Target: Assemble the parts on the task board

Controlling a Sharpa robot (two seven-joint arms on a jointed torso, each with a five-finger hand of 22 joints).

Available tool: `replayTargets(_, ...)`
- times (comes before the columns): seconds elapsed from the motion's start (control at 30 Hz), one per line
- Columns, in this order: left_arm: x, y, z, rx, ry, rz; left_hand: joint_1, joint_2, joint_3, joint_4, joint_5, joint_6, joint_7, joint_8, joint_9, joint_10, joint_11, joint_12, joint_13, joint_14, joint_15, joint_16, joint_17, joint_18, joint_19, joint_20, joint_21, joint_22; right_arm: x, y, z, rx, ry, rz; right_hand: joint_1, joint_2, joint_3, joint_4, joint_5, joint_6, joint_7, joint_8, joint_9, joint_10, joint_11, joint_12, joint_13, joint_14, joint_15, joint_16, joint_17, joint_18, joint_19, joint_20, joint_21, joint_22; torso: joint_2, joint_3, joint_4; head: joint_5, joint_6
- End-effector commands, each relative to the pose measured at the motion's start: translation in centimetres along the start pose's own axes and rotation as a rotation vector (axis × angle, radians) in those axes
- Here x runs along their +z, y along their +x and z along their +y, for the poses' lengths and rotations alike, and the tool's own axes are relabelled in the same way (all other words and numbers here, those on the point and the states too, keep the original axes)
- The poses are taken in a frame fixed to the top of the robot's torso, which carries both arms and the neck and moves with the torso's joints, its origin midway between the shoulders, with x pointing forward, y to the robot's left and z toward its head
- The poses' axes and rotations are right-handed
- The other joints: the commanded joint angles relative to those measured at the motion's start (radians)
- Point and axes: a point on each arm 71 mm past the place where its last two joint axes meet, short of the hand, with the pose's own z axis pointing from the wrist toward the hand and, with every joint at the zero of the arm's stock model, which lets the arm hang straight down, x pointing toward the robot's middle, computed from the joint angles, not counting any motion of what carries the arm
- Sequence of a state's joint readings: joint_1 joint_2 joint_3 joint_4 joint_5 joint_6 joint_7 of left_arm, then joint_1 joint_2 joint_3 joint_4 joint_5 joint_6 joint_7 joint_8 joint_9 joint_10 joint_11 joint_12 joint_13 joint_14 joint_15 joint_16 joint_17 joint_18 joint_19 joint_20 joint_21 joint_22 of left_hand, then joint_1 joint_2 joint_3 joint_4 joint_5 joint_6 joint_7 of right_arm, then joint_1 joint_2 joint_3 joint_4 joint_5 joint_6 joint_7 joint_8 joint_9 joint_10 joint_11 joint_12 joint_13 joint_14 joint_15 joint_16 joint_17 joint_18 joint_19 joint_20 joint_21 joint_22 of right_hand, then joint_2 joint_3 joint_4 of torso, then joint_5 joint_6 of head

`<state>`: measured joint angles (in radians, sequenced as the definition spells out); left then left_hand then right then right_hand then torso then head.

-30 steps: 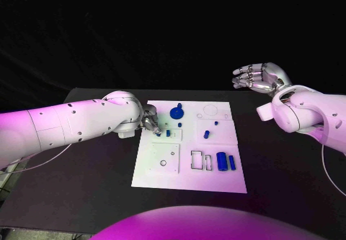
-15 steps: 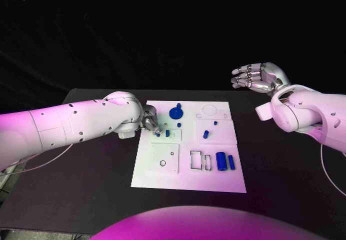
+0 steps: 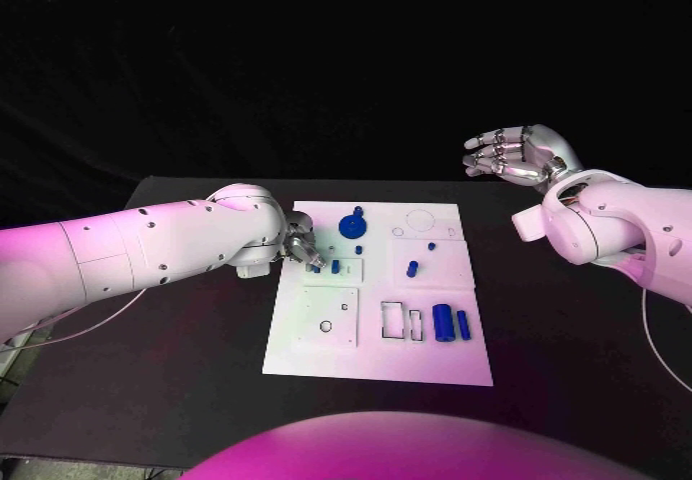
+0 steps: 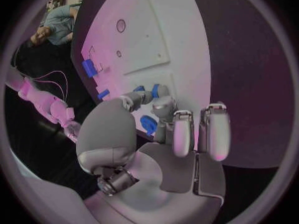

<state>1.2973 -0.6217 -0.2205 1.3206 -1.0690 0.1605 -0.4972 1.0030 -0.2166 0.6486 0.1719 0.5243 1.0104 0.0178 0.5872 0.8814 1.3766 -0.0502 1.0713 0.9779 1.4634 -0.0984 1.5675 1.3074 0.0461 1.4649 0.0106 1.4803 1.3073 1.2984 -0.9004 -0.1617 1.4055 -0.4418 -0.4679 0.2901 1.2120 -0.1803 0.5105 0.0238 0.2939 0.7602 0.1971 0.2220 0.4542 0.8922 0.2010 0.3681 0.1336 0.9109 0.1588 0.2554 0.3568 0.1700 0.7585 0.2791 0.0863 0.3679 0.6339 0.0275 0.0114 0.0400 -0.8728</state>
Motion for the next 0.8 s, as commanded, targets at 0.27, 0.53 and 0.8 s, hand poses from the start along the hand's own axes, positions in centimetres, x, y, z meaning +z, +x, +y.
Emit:
replayTargets(0.27,0.1,0.1,0.9,-0.009,-0.015,-0.004,-0.029,-0.008,-0.056,0.038,-0.007,0.005,-0.002,-0.006,-0.003,-0.001,-0.002,0.008,0.004,0.107,-0.008,0.003,0.263,-0.017,0.055,-0.006,0.008,0.137,0.0,0.1,0.1,0.004,-0.013,0.014,-0.012,-0.001,-0.008,0.003,0.007,-0.006,0.069,-0.004,-0.002,-0.008,0.002,0.006,-0.003,0.001,0.007,-0.005,-0.001,0.011,-0.001,0.005,-0.008,-0.003,-0.001,-0.0006,-0.0004,-0.001,0.0)
replayTargets(0.53,-0.3,-0.3,1.3,-0.048,-0.009,-0.038,-0.063,-0.008,-0.139,0.107,-0.009,0.011,-0.001,-0.009,-0.008,-0.001,-0.002,0.013,0.008,0.107,-0.008,0.003,0.263,-0.017,0.056,-0.006,0.009,0.14,0.0,0.1,0.0,0.005,-0.012,0.015,-0.013,0.0,-0.009,0.004,0.008,-0.007,0.069,-0.004,-0.002,-0.009,0.002,0.006,-0.004,0.0,0.007,-0.006,-0.002,0.011,-0.001,0.005,-0.009,-0.004,-0.001,-0.0008,-0.0004,-0.002,0.0)
replayTargets(0.8,-1.2,-1.9,1.3,-0.143,0.041,-0.099,-0.148,0.008,-0.206,0.123,-0.027,0.004,0.002,-0.018,-0.013,-0.012,0.002,0.001,-0.005,0.107,-0.006,0.003,0.263,-0.015,0.051,-0.005,0.0,0.129,-0.1,0.1,-0.1,0.005,-0.009,0.014,-0.013,0.0,-0.009,0.004,0.008,-0.007,0.069,-0.004,-0.002,-0.009,0.002,0.006,-0.004,0.0,0.007,-0.006,-0.002,0.011,-0.001,0.005,-0.009,-0.004,-0.002,0.0002,-0.0002,0.0,0.0)
